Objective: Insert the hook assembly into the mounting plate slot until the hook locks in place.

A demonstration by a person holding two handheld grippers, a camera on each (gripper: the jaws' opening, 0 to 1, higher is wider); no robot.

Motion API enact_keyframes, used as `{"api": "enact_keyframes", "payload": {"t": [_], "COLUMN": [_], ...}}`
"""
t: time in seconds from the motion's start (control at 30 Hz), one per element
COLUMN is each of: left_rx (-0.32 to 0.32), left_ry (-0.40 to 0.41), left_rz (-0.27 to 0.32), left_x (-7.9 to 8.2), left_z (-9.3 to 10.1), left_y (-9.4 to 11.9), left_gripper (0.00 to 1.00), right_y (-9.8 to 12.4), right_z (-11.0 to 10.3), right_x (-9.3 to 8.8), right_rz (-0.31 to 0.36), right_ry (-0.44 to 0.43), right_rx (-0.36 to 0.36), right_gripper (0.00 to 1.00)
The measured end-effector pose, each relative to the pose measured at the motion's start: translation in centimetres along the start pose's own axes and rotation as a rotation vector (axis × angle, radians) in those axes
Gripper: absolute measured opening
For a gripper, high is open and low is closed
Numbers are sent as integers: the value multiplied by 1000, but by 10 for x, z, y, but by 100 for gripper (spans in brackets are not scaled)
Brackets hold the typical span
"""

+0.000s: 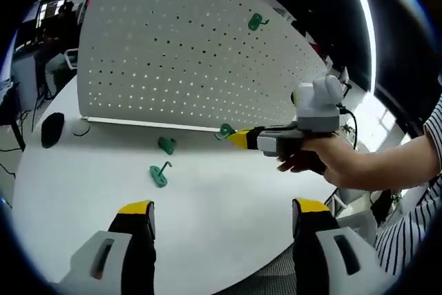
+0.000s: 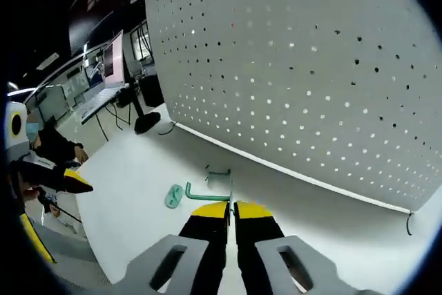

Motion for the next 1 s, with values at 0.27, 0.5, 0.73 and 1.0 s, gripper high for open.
{"api": "enact_keyframes", "payload": {"t": [0.27,0.5,0.73,1.0], "left_rx": [-37,-87,-150,-223], "left_ry": [38,66,73,116], "left_rz": [41,71,101,147], "left_x": [19,35,53,70], "left_z": [11,25,47,66], "left_y": [0,-3,-8,-8], "left_gripper": [83,81,79,75], "right_y": [34,65,92,115], "right_z": [-11,-21,-33,-43], "right_x": [18,27,35,47], "right_rz": [131,226,299,376], "right_ry": [-59,-117,-158,-195], "right_rx": [29,53,71,84], "right_gripper": [0,0,0,0]}}
Point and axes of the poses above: the point that each gripper's makers call its tool centre point, and the gripper's own axes: y roughly backward along the fingers, z roughly to its right, x roughly out of its top, the point moved 3 cm from there along y, roughly backward along the fingers, and after that the axes turned 2 degrees about -z, right-handed, at the moved point
